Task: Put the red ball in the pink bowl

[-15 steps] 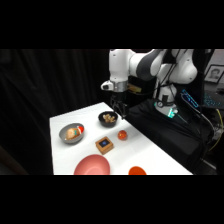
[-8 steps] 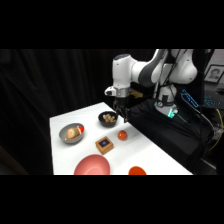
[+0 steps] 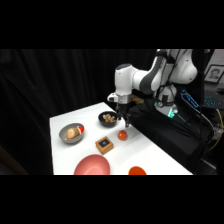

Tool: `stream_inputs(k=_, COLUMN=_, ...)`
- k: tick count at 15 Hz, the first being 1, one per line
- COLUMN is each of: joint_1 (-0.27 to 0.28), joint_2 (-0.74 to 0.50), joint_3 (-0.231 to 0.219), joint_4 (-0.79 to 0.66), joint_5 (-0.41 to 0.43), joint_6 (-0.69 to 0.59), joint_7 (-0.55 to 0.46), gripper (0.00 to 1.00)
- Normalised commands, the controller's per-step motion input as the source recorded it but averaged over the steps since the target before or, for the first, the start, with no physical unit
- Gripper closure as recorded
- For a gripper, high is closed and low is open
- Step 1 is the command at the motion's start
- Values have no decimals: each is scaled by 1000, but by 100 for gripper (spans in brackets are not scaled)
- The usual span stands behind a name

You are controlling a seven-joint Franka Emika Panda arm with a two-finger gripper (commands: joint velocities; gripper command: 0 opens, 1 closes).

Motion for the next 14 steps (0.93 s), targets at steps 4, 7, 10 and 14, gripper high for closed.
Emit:
stream_inputs(k=4, joint_1=33, joint_2=209, joint_3=25, joint_4=41, joint_5=71, joint_6=291, joint_7=83, gripper=0)
stream_inputs(k=7, joint_1=24, joint_2=258, joint_3=-1, joint_4=86, joint_5=30, joint_6=276, joint_7=99, gripper=0)
stream_inputs(k=10, joint_1=63, joint_2=289, joint_3=-43, joint_4=133, joint_5=-68, joint_6=277, joint_7=183, gripper=0)
stream_inputs(k=14, joint_1=80, joint_2=277, joint_3=-72, joint_4=184, joint_5=-51, joint_6=193, joint_7=149, gripper=0)
